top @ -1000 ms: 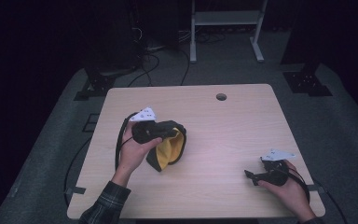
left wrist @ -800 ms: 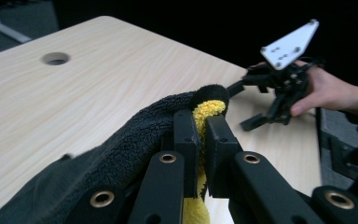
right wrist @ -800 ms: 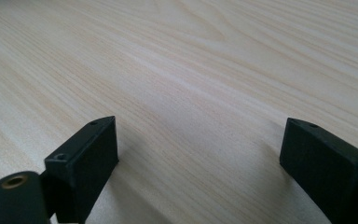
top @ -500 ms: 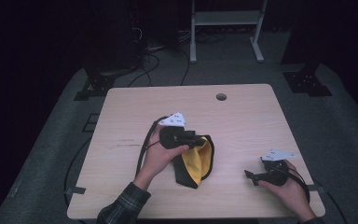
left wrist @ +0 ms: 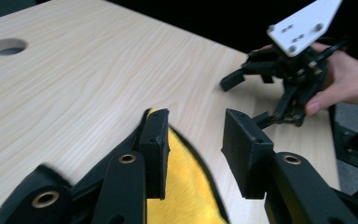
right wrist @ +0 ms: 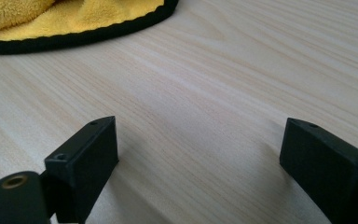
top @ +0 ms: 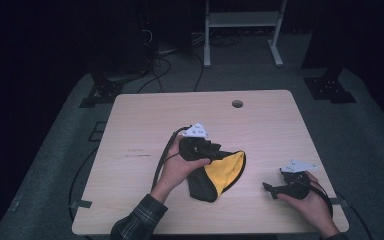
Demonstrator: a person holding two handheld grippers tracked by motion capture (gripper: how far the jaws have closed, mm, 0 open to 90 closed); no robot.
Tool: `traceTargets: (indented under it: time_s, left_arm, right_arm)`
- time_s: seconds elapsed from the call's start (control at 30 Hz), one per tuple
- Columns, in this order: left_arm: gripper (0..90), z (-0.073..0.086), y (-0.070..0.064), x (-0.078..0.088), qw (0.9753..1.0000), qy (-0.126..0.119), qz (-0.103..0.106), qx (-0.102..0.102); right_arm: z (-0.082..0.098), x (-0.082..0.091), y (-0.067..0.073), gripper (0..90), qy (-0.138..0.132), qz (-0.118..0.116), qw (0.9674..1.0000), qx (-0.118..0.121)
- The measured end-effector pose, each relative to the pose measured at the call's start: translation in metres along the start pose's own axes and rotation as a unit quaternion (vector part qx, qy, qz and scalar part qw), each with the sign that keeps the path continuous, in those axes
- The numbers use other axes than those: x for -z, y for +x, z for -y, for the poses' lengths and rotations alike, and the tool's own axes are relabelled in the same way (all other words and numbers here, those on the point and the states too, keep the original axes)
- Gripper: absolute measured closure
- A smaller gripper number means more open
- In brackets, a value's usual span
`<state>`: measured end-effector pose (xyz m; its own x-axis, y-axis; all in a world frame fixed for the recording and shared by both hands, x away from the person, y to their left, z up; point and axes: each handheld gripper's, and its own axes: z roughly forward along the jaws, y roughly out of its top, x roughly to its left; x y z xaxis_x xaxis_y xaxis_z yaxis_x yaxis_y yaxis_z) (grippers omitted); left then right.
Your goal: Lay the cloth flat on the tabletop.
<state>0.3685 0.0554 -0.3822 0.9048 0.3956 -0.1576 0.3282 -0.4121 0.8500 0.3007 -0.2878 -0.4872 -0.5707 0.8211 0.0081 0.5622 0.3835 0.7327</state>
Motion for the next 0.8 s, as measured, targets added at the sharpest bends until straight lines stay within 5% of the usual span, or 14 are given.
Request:
traceTargets:
  time_s: [0.43,0.8]
  left_arm:
    - [58.0,0.032,0.017,0.013,0.9977,0.040,-0.054,0.013]
    - [54.8,0.060,0.029,-0.007,0.9931,0.084,-0.077,0.027]
  right_arm:
    - [0.000,0.000,0.000,10.2,0.001,-0.001,1.0000,-0.001]
    - [0.000,0.000,0.000,10.2,0.001,-0.001,1.0000,-0.001]
